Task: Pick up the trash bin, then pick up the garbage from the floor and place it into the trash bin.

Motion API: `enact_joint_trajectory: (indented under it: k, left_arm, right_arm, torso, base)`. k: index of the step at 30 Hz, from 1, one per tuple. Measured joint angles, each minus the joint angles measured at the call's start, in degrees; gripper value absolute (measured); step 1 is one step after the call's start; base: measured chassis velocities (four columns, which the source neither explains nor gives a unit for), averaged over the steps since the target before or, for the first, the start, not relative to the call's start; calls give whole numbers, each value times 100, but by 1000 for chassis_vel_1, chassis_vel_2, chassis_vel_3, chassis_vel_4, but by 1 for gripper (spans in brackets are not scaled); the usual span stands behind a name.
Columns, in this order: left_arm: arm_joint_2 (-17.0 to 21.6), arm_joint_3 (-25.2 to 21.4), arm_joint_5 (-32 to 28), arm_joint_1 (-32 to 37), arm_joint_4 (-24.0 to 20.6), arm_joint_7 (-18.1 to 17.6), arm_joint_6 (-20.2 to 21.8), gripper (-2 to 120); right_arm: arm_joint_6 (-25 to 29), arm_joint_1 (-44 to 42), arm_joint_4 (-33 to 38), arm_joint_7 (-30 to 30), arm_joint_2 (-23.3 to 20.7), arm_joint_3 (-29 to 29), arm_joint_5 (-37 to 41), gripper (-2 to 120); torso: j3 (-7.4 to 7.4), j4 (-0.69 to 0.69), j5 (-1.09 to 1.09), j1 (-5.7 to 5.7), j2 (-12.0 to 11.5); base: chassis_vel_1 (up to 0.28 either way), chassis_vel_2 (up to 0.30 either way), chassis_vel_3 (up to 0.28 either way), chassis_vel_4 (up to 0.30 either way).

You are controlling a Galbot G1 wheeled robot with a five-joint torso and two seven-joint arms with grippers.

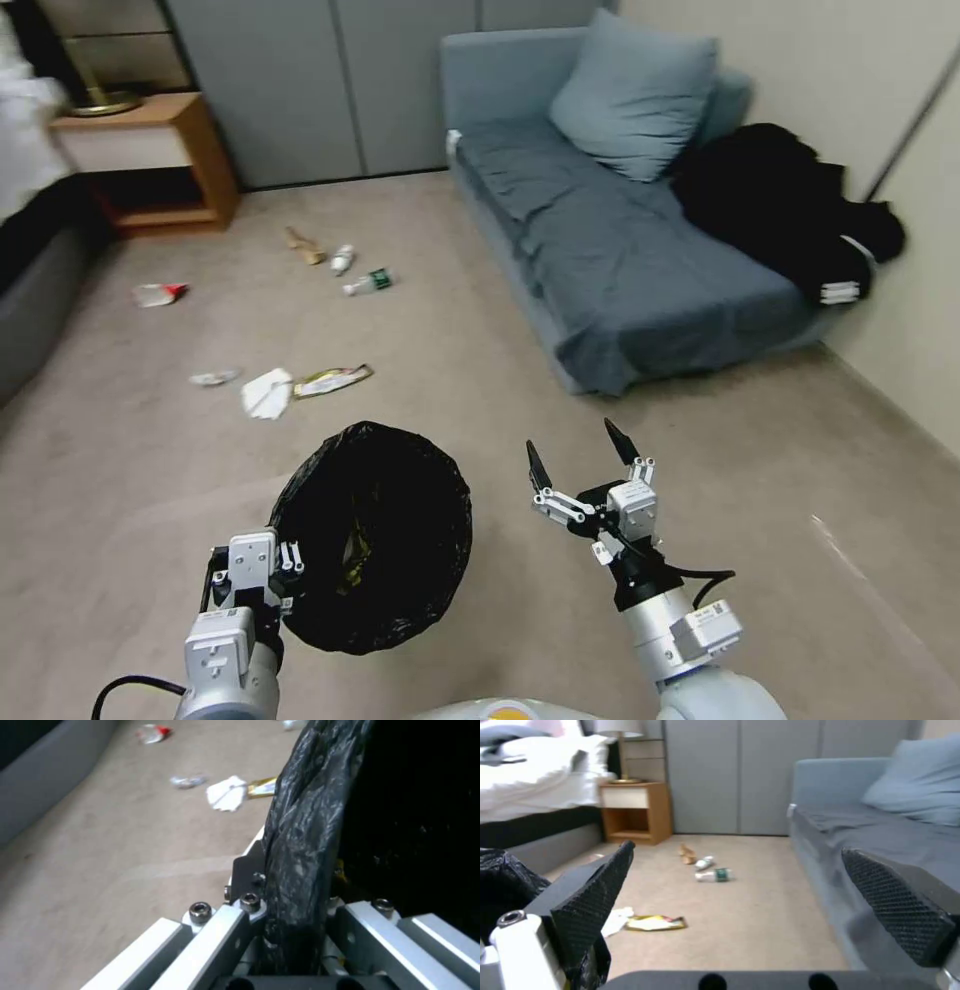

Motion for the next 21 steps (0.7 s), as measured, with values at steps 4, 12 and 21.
enact_joint_trajectory:
  k: [4, 12, 21]
  left_arm:
    - [0, 0, 0, -1, 3, -2, 0, 1]
    - [-1, 2, -1, -1, 19, -2, 0, 1]
    - [-1, 8, -2, -14, 44, 2, -17, 1]
  right_arm:
    - [19, -2, -16, -44, 9, 4, 0, 100]
    - [20, -6, -30, -46, 15, 12, 0, 100]
    - [17, -3, -53, -45, 44, 9, -13, 100]
  torso:
    - [0, 0, 0, 0, 0]
    - [0, 0, 0, 0, 0]
    - [0, 0, 0, 0, 0]
  base:
    - [112, 138, 130, 133]
    - [120, 121, 130, 117]
    - [130, 126, 120, 130]
